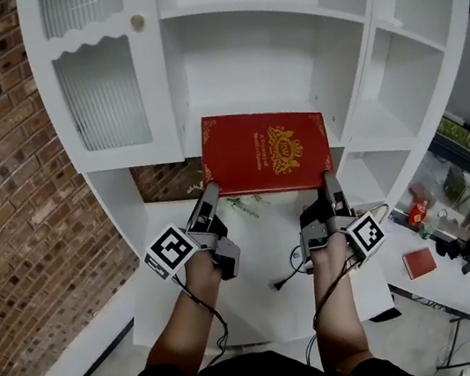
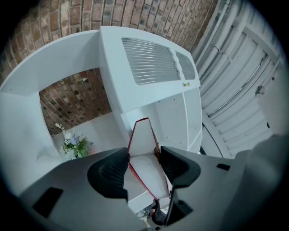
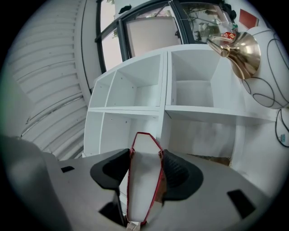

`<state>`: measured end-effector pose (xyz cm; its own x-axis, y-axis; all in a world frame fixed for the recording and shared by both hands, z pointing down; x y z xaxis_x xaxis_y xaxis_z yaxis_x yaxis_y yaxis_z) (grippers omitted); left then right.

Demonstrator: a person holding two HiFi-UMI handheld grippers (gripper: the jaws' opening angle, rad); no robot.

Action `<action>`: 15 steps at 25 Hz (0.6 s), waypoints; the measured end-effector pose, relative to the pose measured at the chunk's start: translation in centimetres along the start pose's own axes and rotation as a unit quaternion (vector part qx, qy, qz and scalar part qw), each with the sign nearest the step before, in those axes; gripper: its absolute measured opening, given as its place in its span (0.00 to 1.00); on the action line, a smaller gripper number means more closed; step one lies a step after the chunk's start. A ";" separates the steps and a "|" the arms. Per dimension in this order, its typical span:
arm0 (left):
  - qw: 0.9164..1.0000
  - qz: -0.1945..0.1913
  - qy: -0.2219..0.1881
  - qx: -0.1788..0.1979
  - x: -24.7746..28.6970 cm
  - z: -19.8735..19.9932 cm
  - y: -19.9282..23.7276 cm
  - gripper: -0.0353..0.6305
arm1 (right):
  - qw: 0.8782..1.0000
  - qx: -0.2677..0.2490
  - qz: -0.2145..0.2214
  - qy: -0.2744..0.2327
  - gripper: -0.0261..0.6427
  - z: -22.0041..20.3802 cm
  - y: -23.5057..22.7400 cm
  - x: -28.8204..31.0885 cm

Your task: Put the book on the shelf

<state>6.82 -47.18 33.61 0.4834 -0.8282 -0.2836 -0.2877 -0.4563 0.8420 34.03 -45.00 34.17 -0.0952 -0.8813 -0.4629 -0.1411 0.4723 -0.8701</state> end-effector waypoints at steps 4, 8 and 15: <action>1.000 0.002 -0.008 0.009 1.3 0.5 0.6 0.41 | 1.000 -0.008 -0.009 0.009 0.41 0.0 -0.9 1.6; 1.000 -0.004 -0.016 0.017 2.5 1.0 0.8 0.41 | 1.000 -0.026 -0.004 0.014 0.42 0.3 -1.0 3.0; 0.988 0.018 -0.038 0.147 4.3 2.1 0.0 0.41 | 0.993 -0.117 -0.013 0.028 0.42 1.4 -0.8 5.4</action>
<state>7.16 -51.38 31.39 0.4074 -0.8628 -0.2993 -0.5364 -0.4913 0.6862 35.00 -50.18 32.07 -0.1411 -0.8944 -0.4245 -0.3694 0.4454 -0.8156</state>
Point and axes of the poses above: the fingertips, and each gripper's own axes: x forward along the fingers, y to its left, z out of its top, the point moved 1 cm from there along -x, backward along the fingers, and after that the axes turned 4 degrees about z, right-handed, at the moved point
